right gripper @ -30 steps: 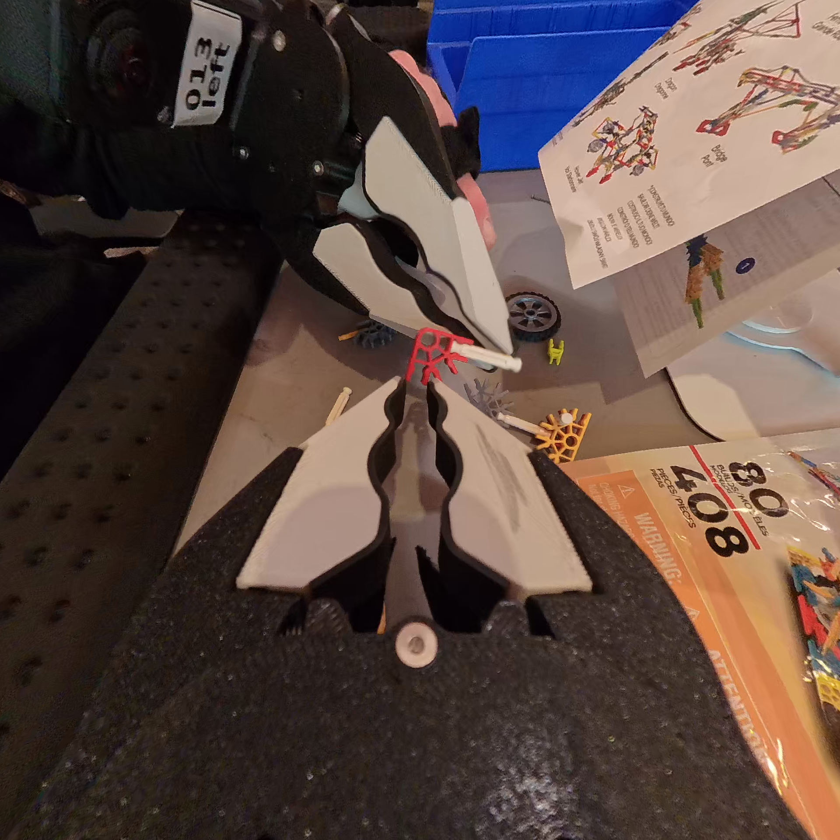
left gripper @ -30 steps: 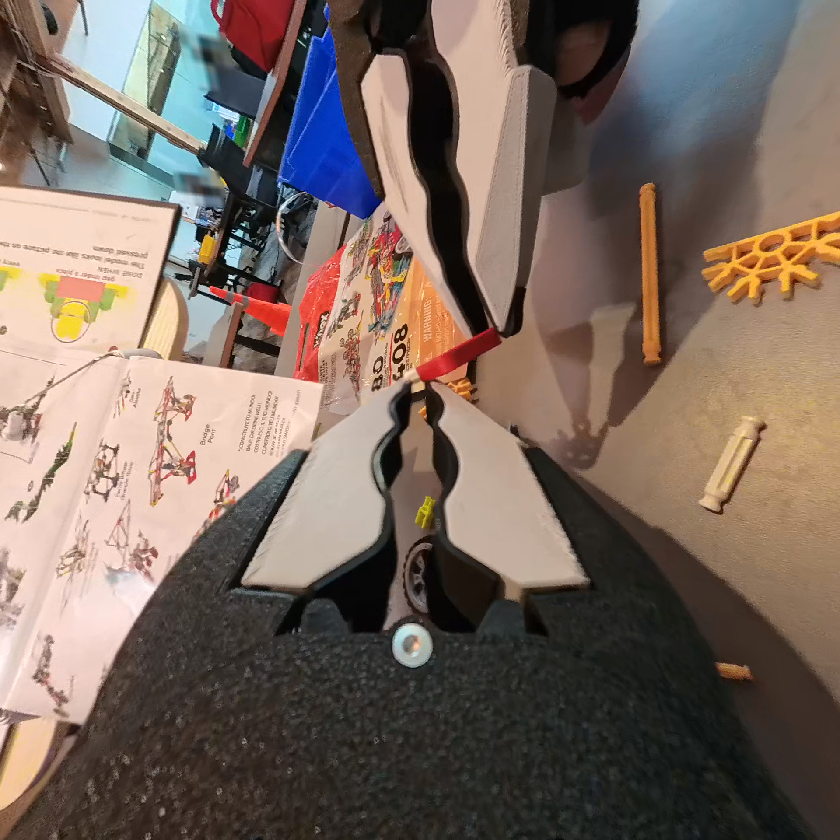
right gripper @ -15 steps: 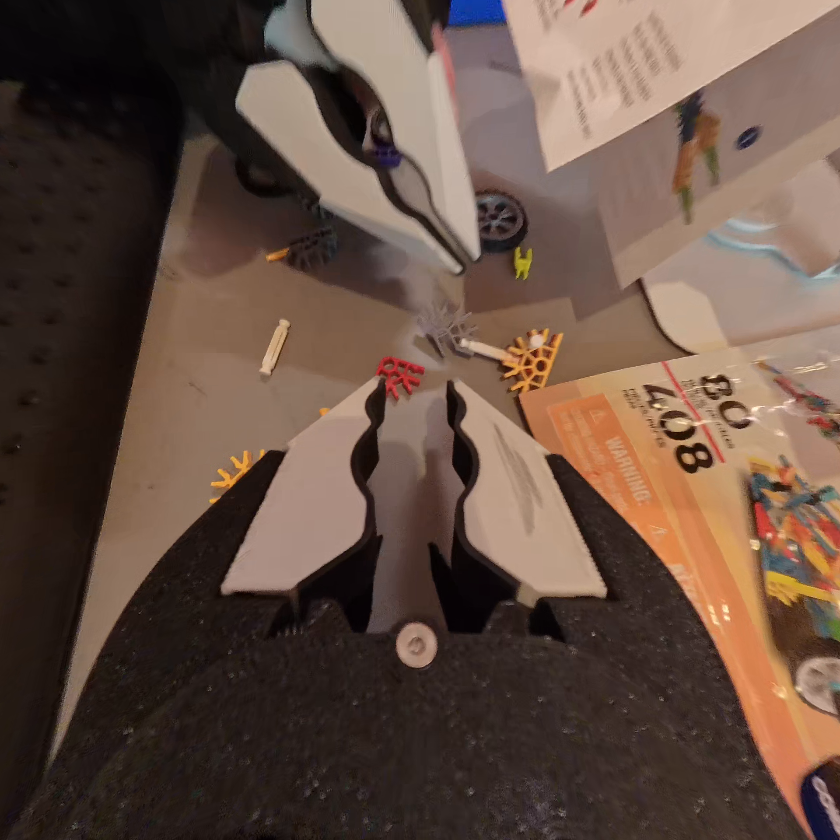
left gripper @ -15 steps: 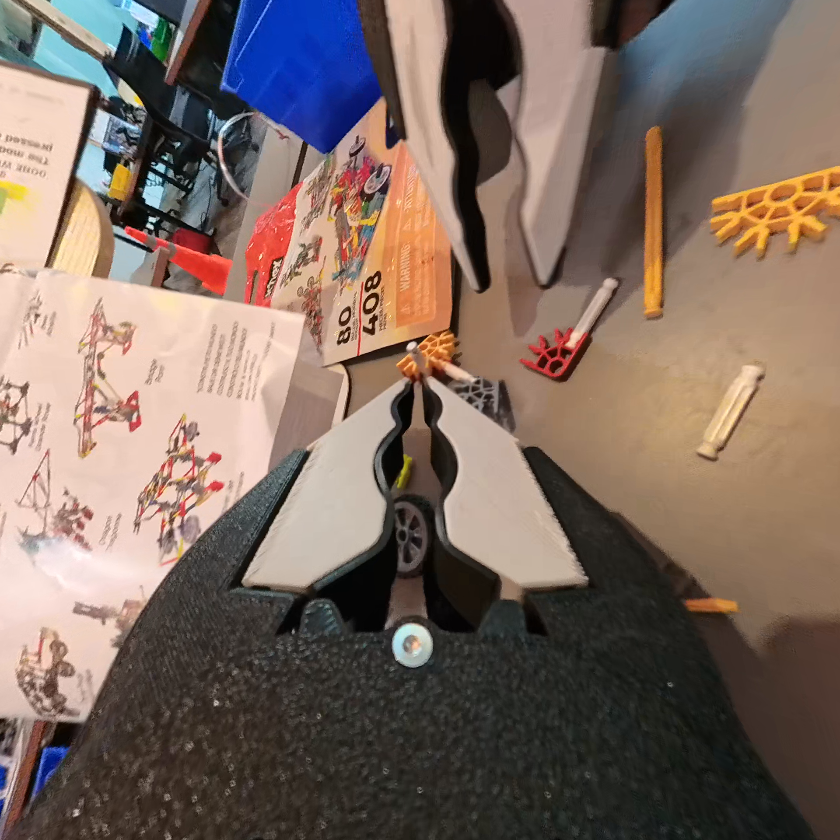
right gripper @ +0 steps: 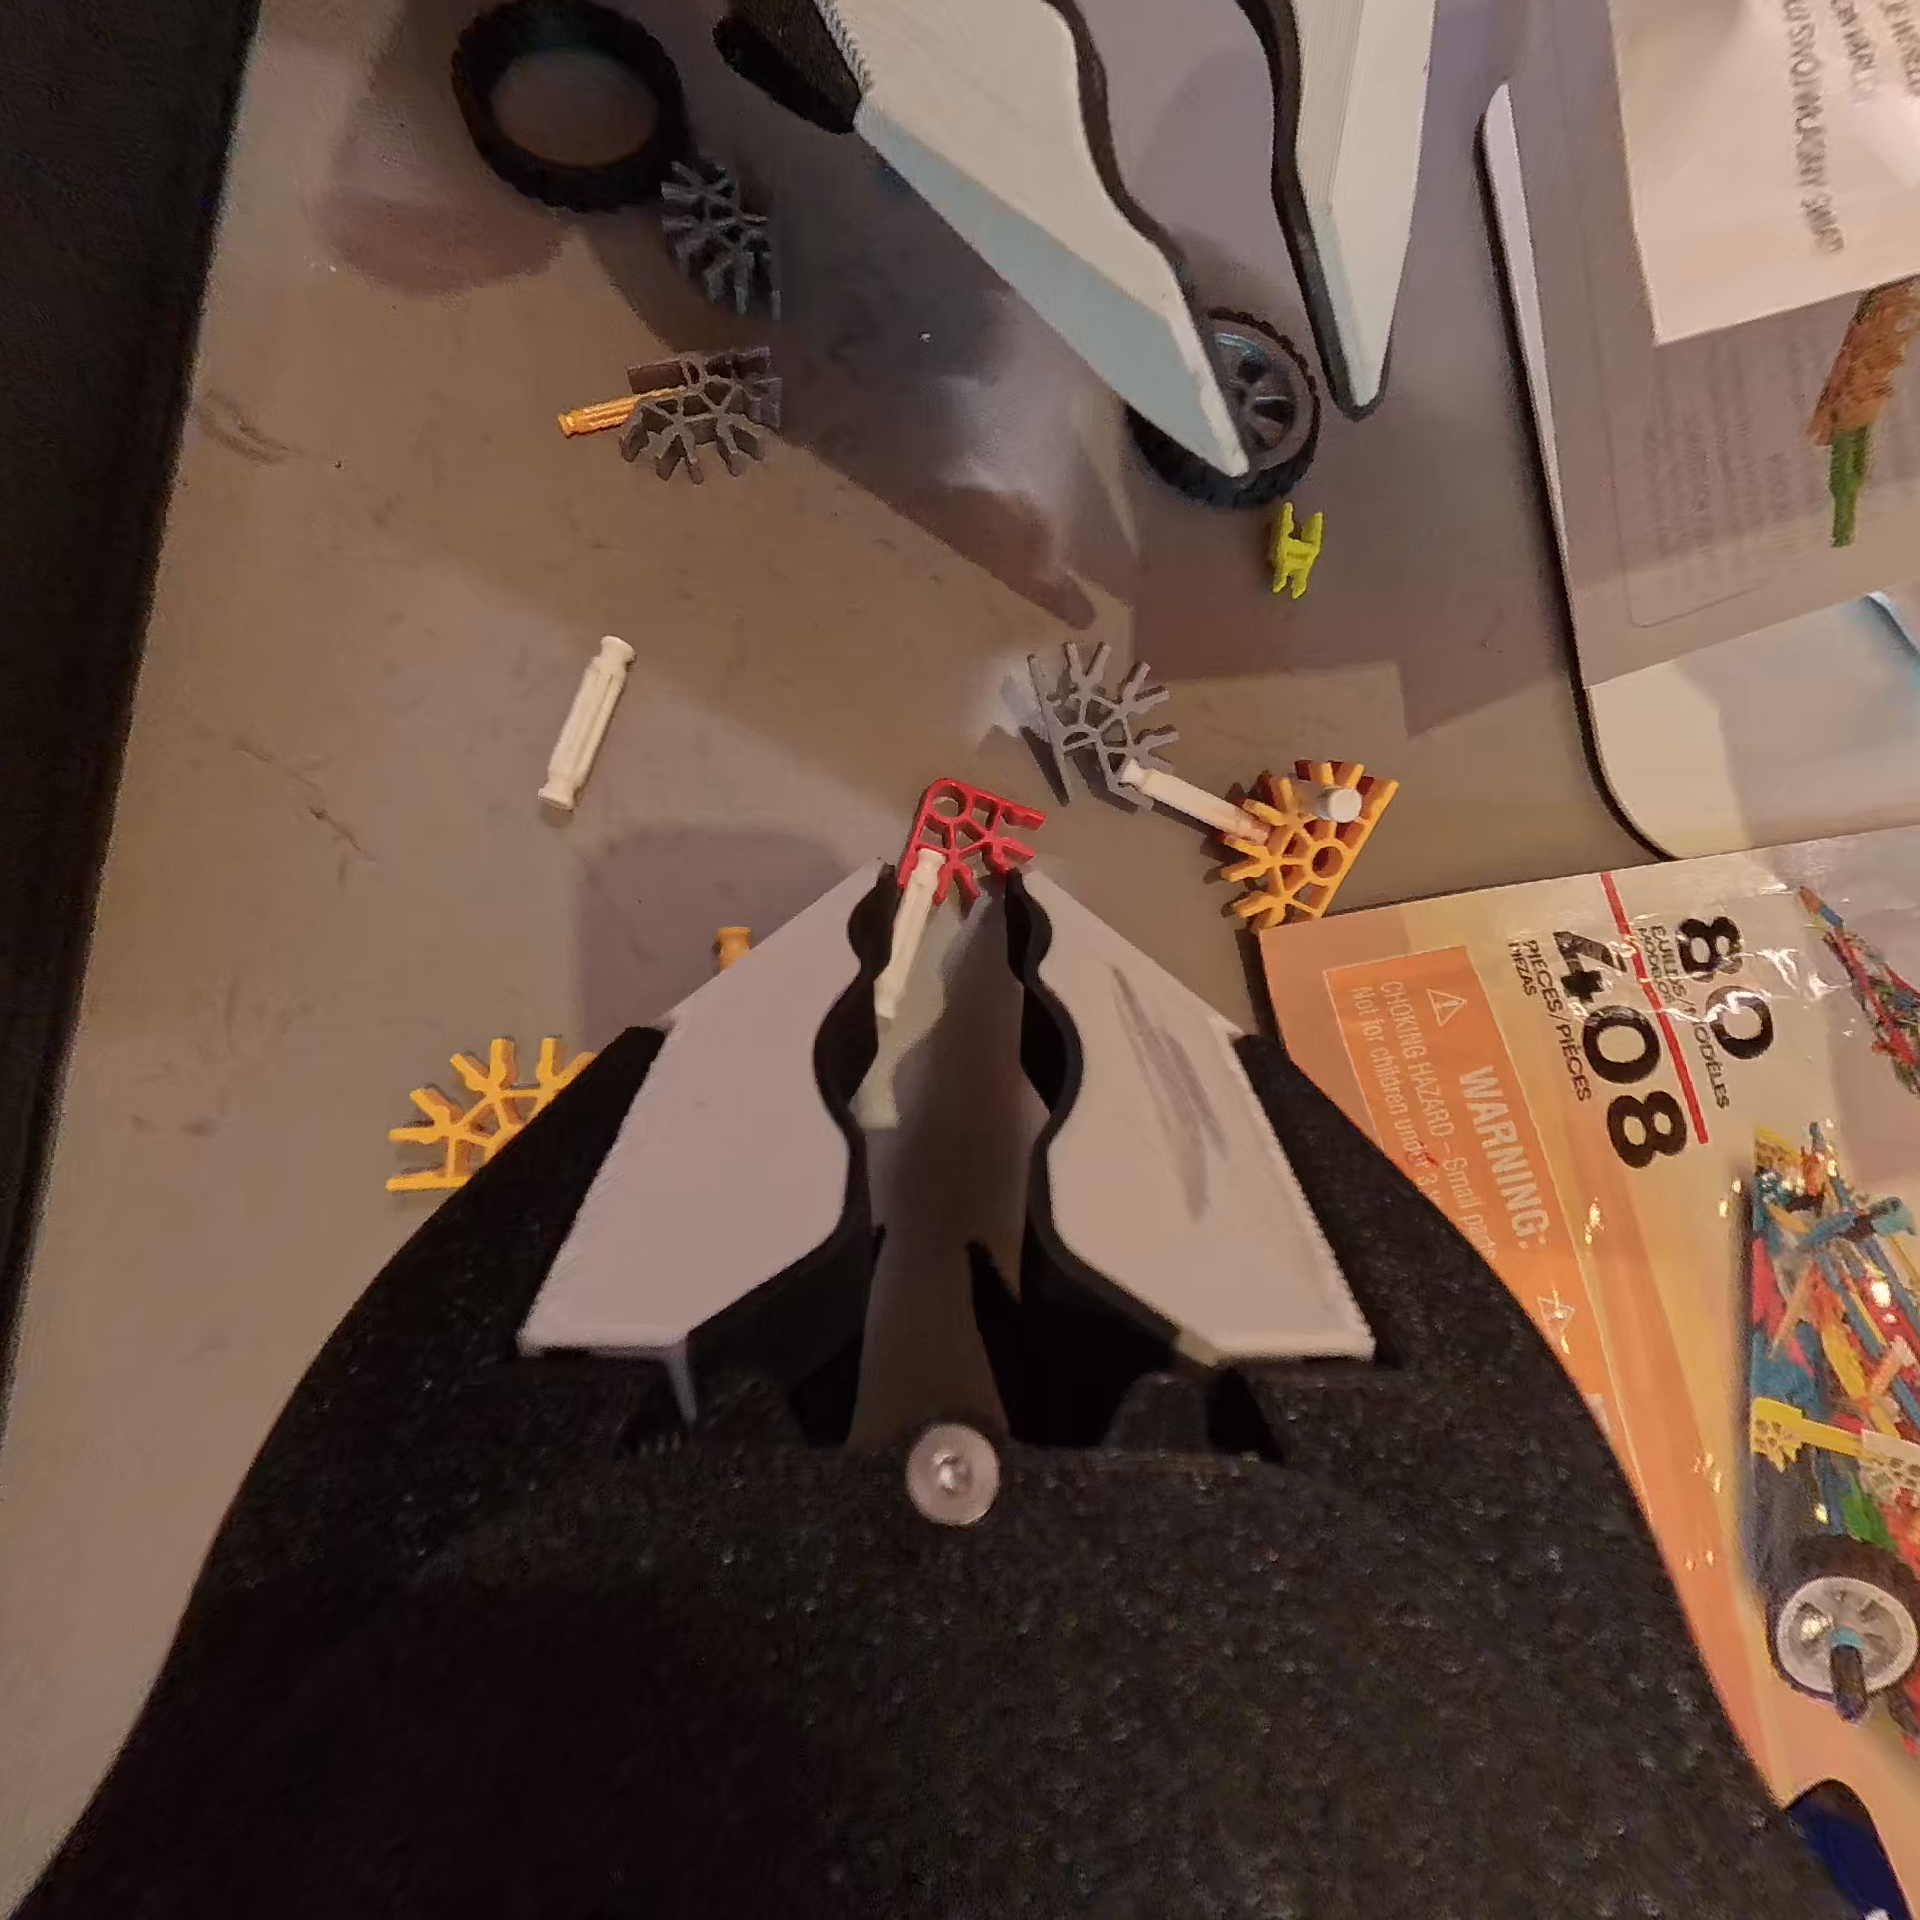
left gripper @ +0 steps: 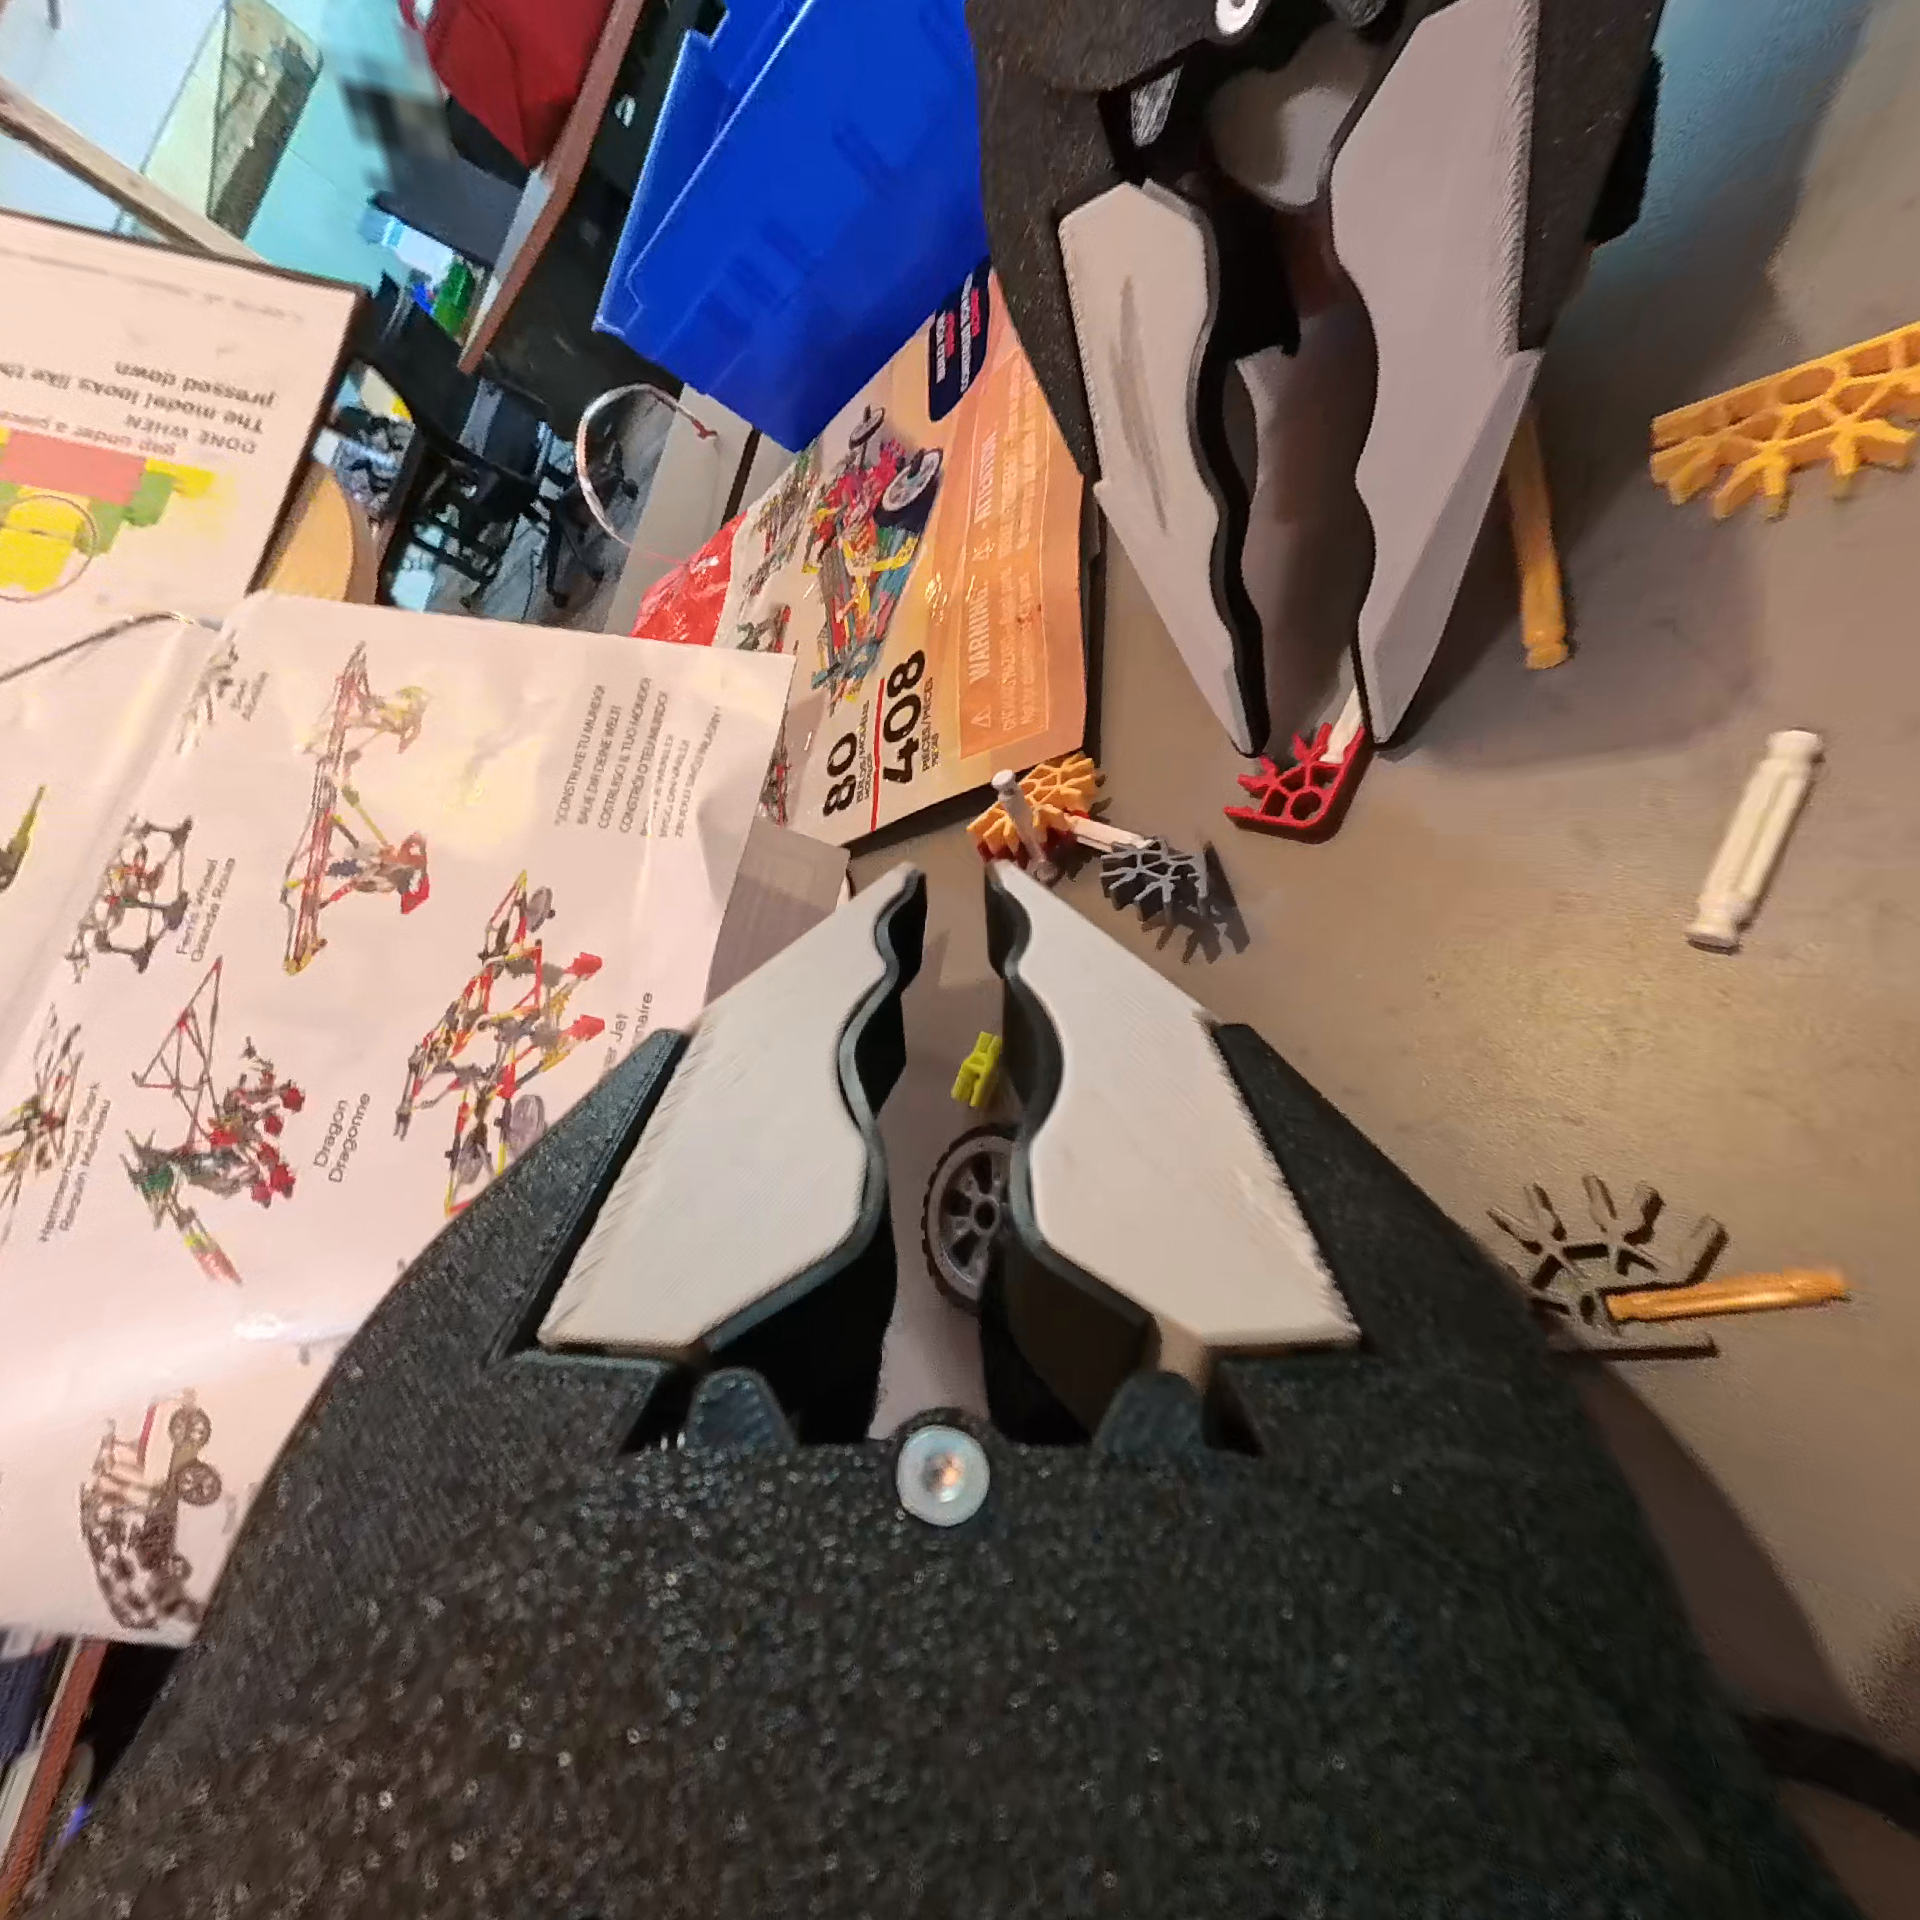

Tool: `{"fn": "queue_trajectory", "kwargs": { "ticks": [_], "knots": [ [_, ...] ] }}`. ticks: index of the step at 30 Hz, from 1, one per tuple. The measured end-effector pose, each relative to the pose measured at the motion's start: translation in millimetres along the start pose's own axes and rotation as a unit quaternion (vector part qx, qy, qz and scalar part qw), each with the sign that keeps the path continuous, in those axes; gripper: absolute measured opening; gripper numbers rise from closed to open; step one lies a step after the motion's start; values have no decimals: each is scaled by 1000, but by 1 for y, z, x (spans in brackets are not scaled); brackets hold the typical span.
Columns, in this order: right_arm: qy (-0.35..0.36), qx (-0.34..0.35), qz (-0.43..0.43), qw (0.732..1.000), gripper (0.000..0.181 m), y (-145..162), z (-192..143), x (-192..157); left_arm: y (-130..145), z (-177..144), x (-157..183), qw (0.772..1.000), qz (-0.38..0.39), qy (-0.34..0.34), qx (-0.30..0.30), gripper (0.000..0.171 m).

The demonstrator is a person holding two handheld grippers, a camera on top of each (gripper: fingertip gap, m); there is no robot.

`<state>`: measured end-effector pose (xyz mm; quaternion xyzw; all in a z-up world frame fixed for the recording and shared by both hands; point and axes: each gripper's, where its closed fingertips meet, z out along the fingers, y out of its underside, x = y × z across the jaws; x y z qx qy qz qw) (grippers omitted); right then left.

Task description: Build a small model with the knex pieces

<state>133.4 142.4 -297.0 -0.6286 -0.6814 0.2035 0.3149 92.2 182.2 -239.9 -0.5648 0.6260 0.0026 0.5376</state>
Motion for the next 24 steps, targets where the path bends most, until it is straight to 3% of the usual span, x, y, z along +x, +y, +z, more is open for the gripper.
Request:
{"fn": "queue_trajectory", "kwargs": {
  "ticks": [5, 15, 21, 24],
  "knots": [
    [24, 7, 5, 1000, 14, -1, -6, 10, 20, 12, 14, 997, -46, 35, -51, 18],
    [57, 2, 6, 998, 14, 1, -9, 23, 20, 14, 42, 965, -207, 148, -66, 30],
    [77, 16, 13, 997, 14, -3, -14, 31, 9, 14, 51, 970, -175, 158, -51, 27],
    [80, 22, 11, 996, 14, -6, -15, 31, -5, 9, 69, 970, -144, 196, -25, 20]
  ]
}}
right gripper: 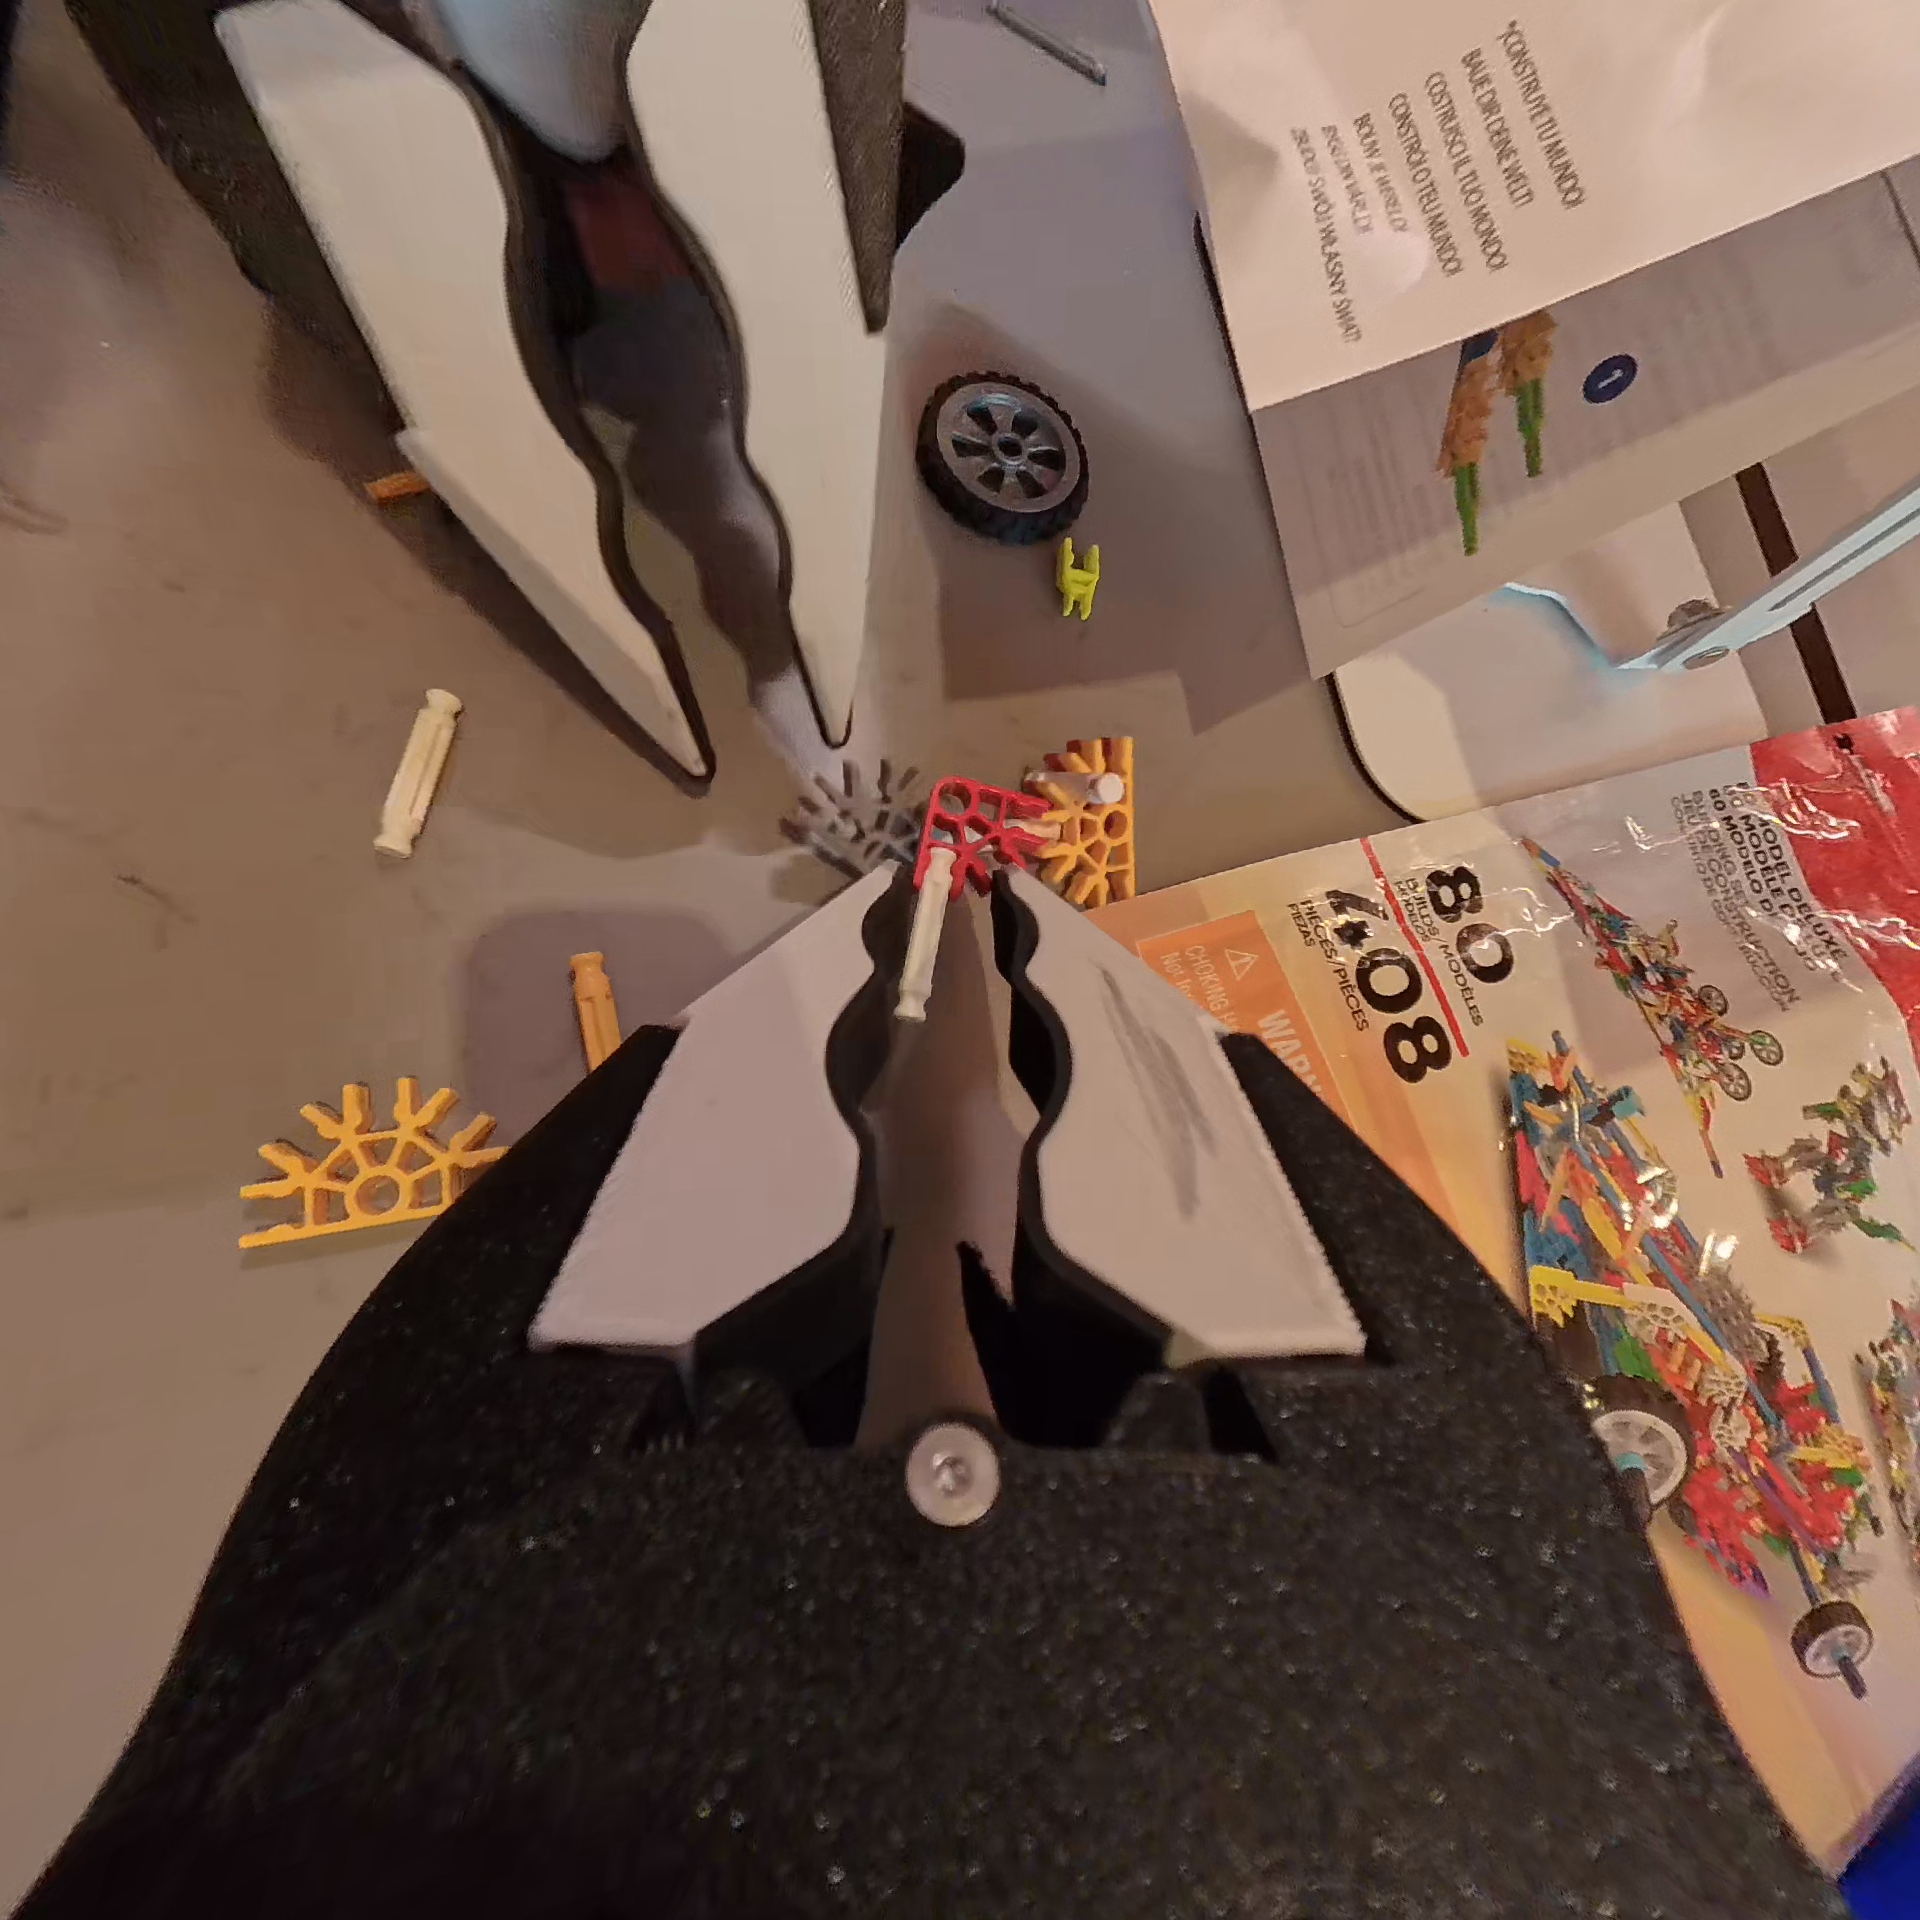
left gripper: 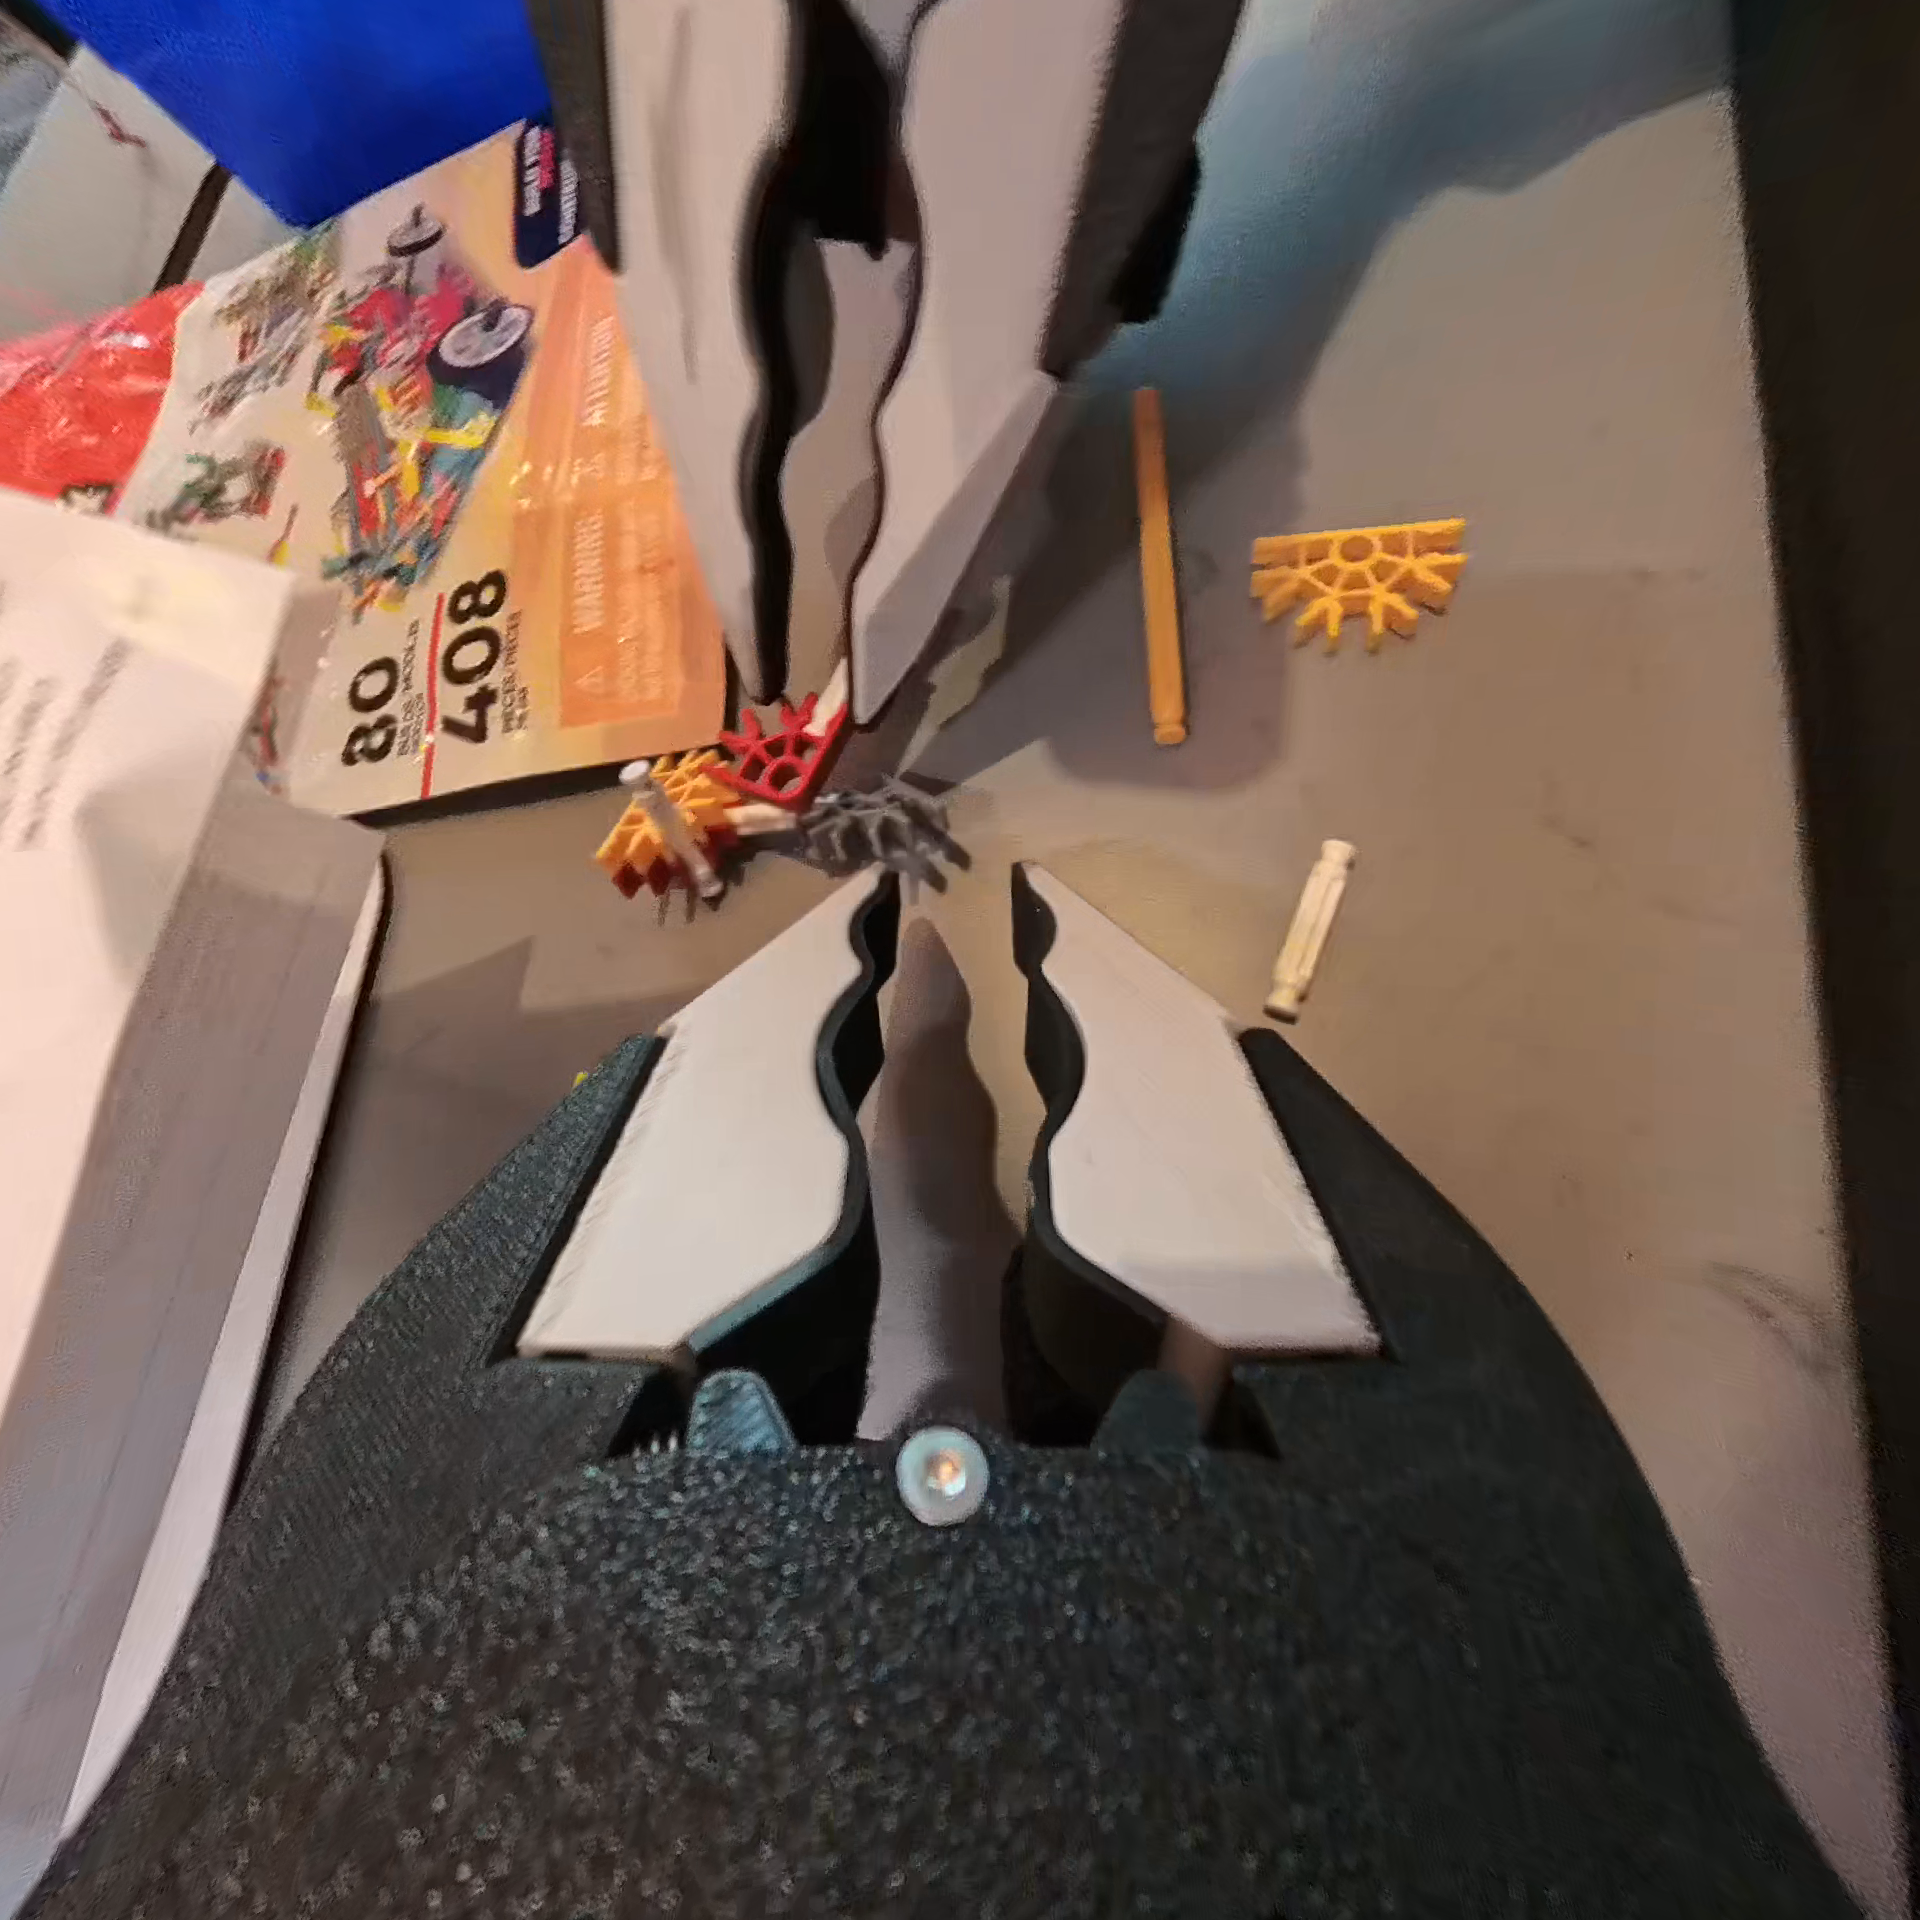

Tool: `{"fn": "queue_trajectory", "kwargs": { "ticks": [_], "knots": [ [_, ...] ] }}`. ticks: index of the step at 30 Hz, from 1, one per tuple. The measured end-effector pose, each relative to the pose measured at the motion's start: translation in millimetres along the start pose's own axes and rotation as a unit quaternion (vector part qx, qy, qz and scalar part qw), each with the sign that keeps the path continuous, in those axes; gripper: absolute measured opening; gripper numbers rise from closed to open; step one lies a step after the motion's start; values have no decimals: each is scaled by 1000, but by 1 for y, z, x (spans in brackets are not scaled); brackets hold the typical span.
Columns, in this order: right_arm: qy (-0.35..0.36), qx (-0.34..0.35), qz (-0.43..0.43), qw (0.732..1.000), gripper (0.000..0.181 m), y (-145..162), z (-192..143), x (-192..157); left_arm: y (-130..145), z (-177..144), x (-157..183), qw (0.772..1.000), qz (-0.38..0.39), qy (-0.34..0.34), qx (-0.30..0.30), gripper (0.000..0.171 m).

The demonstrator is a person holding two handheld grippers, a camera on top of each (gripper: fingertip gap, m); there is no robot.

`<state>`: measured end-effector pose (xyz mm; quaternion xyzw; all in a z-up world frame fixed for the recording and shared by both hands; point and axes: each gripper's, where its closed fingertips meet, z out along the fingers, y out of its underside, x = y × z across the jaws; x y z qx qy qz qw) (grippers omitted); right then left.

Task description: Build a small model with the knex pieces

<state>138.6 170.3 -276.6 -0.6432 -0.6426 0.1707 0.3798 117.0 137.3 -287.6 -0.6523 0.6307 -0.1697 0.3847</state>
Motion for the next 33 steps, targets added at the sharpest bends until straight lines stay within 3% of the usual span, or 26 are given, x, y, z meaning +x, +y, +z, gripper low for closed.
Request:
{"fn": "queue_trajectory", "kwargs": {
  "ticks": [3, 9, 20, 27, 33],
  "knots": [
    [-3, 14, 2, 1000, 14, -6, -1, -2, -5, -2, 3, 1000, 15, 1, 11, 21],
    [2, 30, -12, 999, 14, -13, -4, -2, -13, -16, -32, 996, -17, -71, 46, 20],
    [39, 49, -156, 986, 14, -36, -10, -20, -20, -17, -20, 988, -135, 26, 74, 21],
    [57, 52, -186, 979, 14, -43, -15, -21, -25, -22, -18, 974, -191, 70, 99, 18],
    [67, 105, -191, 974, 8, -63, -29, -23, -41, -39, -22, 940, -264, 137, 170, 12]
  ]
}}
